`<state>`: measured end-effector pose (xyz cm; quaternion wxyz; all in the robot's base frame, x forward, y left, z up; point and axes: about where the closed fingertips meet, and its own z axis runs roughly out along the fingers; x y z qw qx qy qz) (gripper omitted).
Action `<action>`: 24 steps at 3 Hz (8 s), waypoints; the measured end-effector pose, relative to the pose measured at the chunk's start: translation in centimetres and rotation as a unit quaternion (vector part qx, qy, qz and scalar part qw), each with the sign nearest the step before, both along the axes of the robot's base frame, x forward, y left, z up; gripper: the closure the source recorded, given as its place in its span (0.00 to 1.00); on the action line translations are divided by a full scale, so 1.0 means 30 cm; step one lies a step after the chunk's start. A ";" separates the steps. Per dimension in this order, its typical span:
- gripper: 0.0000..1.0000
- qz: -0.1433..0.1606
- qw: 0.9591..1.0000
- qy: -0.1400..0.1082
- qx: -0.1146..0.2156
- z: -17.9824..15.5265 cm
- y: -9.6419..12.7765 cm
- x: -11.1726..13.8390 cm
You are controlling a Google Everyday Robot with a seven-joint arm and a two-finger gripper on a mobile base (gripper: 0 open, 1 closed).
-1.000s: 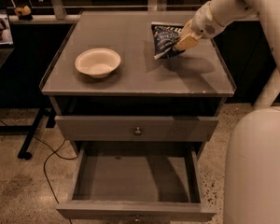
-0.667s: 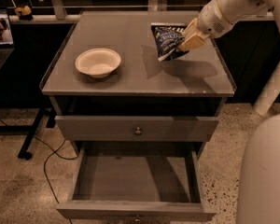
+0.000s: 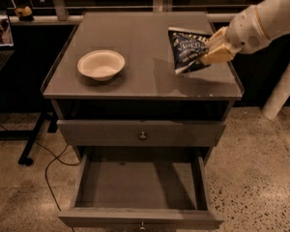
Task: Place blue chip bag into middle drawer
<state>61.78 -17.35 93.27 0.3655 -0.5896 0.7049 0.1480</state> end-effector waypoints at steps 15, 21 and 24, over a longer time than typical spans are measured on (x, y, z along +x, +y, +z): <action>1.00 -0.294 0.944 0.131 0.067 -1.222 -0.134 -0.607; 1.00 -0.173 0.957 0.232 0.032 -1.597 0.270 -0.471; 0.58 -0.184 0.951 0.249 0.024 -1.655 0.234 -0.476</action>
Offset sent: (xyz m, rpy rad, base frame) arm -0.1161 -0.0050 -0.0290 0.1019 0.0068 -0.1043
